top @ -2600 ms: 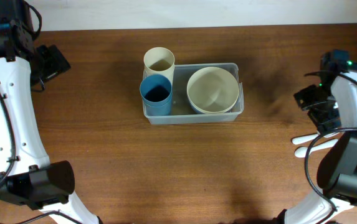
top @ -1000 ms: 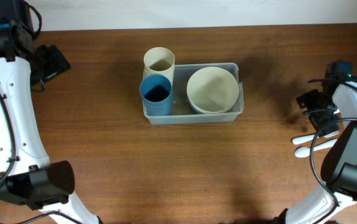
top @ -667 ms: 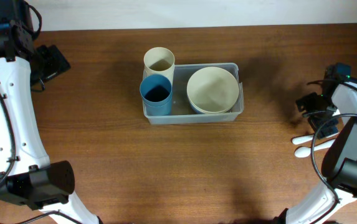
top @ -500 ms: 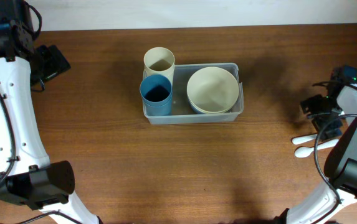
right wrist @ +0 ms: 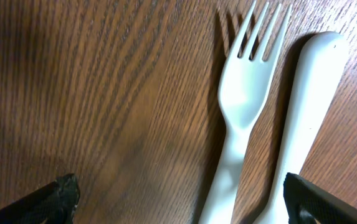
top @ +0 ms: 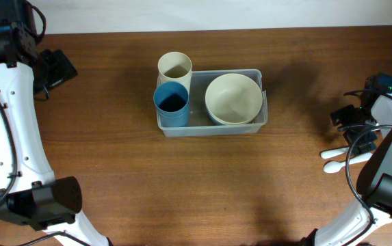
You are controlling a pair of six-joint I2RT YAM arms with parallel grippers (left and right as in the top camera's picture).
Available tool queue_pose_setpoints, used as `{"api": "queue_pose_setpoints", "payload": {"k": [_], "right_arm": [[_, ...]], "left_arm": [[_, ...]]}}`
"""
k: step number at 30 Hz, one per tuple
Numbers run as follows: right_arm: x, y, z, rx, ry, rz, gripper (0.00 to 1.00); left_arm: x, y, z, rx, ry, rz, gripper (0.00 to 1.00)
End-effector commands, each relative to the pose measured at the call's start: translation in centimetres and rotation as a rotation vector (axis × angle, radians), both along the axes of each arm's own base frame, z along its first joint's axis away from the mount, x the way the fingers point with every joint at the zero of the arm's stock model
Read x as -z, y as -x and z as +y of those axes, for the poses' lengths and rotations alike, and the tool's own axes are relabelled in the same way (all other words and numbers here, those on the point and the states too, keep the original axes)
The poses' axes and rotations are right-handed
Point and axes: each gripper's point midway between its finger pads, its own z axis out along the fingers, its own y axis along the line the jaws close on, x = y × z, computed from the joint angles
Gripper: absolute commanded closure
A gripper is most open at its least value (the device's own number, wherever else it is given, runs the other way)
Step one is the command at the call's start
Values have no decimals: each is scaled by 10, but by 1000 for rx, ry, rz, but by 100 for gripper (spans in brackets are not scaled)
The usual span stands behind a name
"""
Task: Pack container
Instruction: 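Lower the right gripper over the white fork and grasp it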
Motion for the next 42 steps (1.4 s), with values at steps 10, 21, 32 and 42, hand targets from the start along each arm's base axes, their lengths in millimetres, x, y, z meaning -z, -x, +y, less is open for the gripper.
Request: {"api": "queue_pose_setpoints", "payload": {"k": [10,21,32,42], "right_arm": [[18,10,7,8,-22,22,1],[25,9,9,6,-29,5,1],[25,7,8,6,-24,-5,35],[25,9,9,6,-27,2,77]], "left_arm": [[-4,1,2,2,-11,-8,0],[-4,1,2,3,-11,-7,0],[-4,1,2,2,-11,-8,0],[-4,1,2,2,-11,-8,0]]}}
